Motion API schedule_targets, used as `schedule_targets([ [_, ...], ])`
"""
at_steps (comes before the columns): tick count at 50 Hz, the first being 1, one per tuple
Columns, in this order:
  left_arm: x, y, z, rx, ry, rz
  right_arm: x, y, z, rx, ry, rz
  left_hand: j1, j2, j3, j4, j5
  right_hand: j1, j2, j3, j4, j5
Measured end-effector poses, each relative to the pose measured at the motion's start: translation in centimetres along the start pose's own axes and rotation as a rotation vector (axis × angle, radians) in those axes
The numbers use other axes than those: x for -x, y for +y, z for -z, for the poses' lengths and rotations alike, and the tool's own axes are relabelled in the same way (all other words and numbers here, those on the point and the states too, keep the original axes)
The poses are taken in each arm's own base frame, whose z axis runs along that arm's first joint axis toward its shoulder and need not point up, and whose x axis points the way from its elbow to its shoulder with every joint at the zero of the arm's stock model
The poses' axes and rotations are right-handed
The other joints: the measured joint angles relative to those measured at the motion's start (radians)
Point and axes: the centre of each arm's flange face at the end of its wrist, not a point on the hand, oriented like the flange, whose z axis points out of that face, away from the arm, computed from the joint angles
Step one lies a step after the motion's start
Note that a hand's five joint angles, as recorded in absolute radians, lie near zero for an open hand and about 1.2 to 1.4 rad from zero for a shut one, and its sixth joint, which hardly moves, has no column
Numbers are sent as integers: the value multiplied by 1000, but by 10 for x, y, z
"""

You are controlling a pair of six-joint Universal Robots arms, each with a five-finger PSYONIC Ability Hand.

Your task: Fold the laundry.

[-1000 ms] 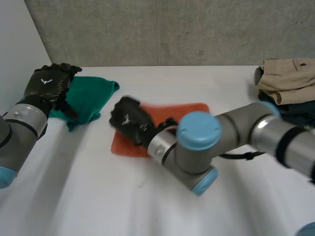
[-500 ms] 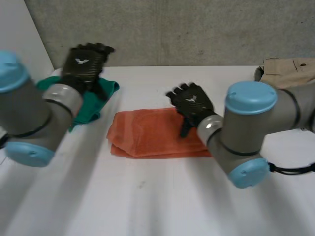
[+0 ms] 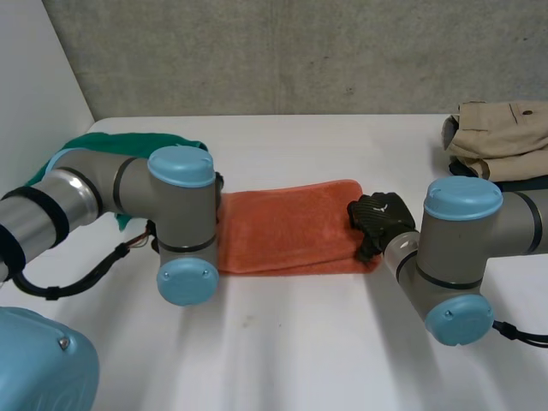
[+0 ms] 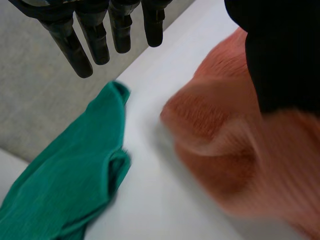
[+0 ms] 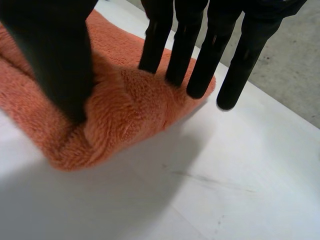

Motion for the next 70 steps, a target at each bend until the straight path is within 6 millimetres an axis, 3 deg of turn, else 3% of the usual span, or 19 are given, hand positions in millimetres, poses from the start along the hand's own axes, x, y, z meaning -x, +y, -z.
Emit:
schedule_targets([
  [3, 8, 2, 0, 18, -19, -4, -2, 1, -1, -6, 14, 3, 0, 0, 0, 0, 0, 274, 312, 311, 315, 319],
  [6, 14, -2, 5, 11, -15, 5, -5, 3, 1, -5, 20, 10, 0, 0, 0, 0, 0, 294, 379, 394, 405, 393],
  [16, 33, -33, 36, -68, 37, 85, -34, 4, 19, 18, 76, 117, 0, 0, 0, 0, 0, 294, 379, 397, 411, 395],
  [20, 51, -47, 52, -107, 40, 132, -56, -7, 28, -11, 145, 297, 0, 0, 0, 0, 0, 294, 379, 397, 411, 395],
  [24, 62, -52, 59, -124, 35, 157, -52, -21, 27, -73, 163, 448, 0, 0, 0, 0, 0, 294, 379, 397, 411, 404],
  [27, 70, -55, 62, -136, 28, 175, -25, -40, 27, -196, 133, 591, 0, 0, 0, 0, 0, 294, 379, 398, 411, 414],
  [29, 70, -55, 62, -136, 28, 175, -25, -40, 27, -196, 133, 591, 0, 0, 0, 0, 0, 294, 379, 398, 411, 414],
  [30, 76, -56, 62, -139, 19, 185, 13, -55, 31, -338, 67, 684, 0, 0, 0, 0, 0, 294, 379, 398, 411, 415],
  [35, 87, -55, 59, -136, 1, 203, 87, -59, 49, -581, -149, 749, 0, 0, 0, 0, 0, 294, 379, 398, 411, 417],
  [38, 92, -55, 58, -136, -2, 216, 117, -52, 56, -651, -259, 742, 0, 0, 0, 0, 0, 277, 353, 381, 395, 400],
  [41, 95, -55, 58, -139, 2, 229, 129, -46, 56, -651, -315, 699, 0, 0, 0, 0, 0, -114, -75, -27, -8, -12],
  [42, 97, -57, 57, -144, 8, 236, 129, -46, 53, -627, -325, 647, 0, 0, 0, 0, 0, -338, -316, -282, -261, -277],
  [45, 98, -60, 58, -157, 18, 245, 118, -50, 47, -565, -313, 510, 0, 0, 0, 0, 0, -543, -549, -534, -518, -522],
  [46, 98, -60, 58, -157, 18, 245, 118, -50, 47, -565, -313, 510, 0, 0, 0, 0, 0, -543, -549, -534, -518, -522],
  [48, 99, -68, 58, -185, 27, 254, 86, -70, 40, -488, -261, 241, 0, 0, 0, 0, 0, -567, -586, -577, -570, -545],
  [52, 97, -81, 60, -226, 48, 268, 41, -96, 40, -429, -208, -103, 0, 0, 0, 0, 0, -567, -586, -577, -574, -545],
  [57, 79, -97, 67, -268, 144, 304, 0, -106, 36, -312, -200, -404, 0, 0, 0, 0, 0, -567, -586, -577, -574, -545],
  [63, 44, -96, 76, -222, 294, 344, -11, -91, 21, -135, -234, -445, 0, 0, 0, 0, 0, -567, -586, -577, -574, -545],
  [70, 5, -62, 80, -29, 378, 336, 2, -58, 0, 72, -299, -361, 0, 0, 0, 0, 0, -567, -586, -577, -574, -545],
])
